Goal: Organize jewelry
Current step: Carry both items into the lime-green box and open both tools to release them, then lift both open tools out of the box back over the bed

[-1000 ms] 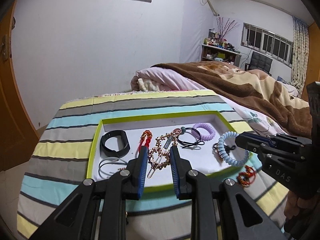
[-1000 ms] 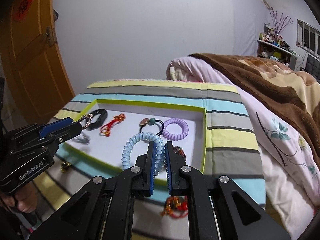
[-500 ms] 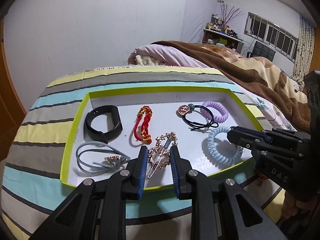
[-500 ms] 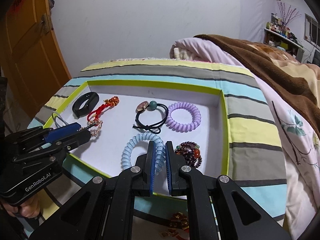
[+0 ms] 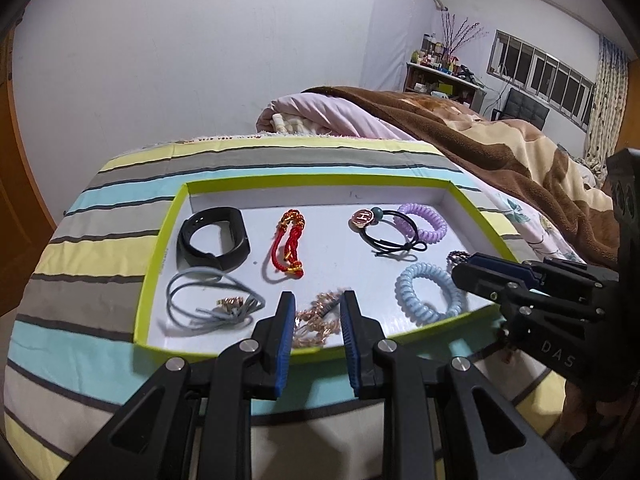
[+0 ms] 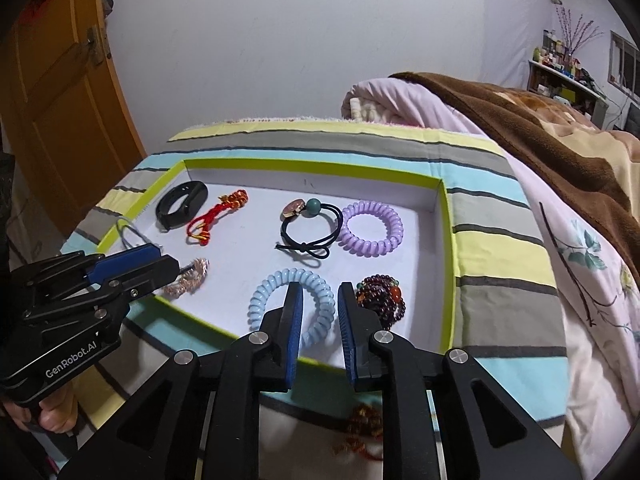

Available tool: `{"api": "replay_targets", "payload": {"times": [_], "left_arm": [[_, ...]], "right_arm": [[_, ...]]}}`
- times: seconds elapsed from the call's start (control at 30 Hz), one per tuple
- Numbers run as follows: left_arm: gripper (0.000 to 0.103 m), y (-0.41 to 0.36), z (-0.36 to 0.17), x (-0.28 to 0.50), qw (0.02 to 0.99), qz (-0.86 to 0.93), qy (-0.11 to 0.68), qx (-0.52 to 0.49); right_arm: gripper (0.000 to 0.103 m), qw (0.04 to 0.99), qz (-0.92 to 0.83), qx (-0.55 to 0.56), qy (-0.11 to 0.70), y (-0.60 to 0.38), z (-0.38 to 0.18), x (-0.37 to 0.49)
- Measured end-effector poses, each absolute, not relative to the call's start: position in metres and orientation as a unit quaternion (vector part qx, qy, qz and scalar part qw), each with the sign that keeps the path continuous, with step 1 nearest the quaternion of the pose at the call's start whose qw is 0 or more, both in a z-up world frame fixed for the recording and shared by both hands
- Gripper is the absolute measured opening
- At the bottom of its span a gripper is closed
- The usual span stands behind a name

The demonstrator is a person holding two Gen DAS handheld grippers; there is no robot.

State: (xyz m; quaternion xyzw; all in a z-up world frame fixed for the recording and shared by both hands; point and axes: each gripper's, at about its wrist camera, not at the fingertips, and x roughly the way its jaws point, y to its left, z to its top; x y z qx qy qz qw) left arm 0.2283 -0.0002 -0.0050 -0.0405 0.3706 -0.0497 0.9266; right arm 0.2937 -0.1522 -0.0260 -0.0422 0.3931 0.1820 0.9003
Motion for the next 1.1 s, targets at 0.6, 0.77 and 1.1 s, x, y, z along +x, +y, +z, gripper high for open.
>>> {"api": "replay_targets", "payload": {"times": [0.6,0.77,1.1], "left_arm": [[0.027,0.006,0.036,0.132,0.946,-0.035,0.32,-0.036],[0.028,0.008,0.043,0.097,0.95,-0.031,0.307,-0.038],[0.031,0.005,0.047,0.041,0.955,-0.029,0.293,-0.036]], "right_arm": [[0.02,0.921,0.181,-0.034,0.342,-0.171,0.025,0.181],[0.02,0.925,0.185,-0.035,0.329,-0.174,0.032,0.145],[0.02,0.927,0.196,-0.029,0.318,-0.185,0.034,0.089]]}}
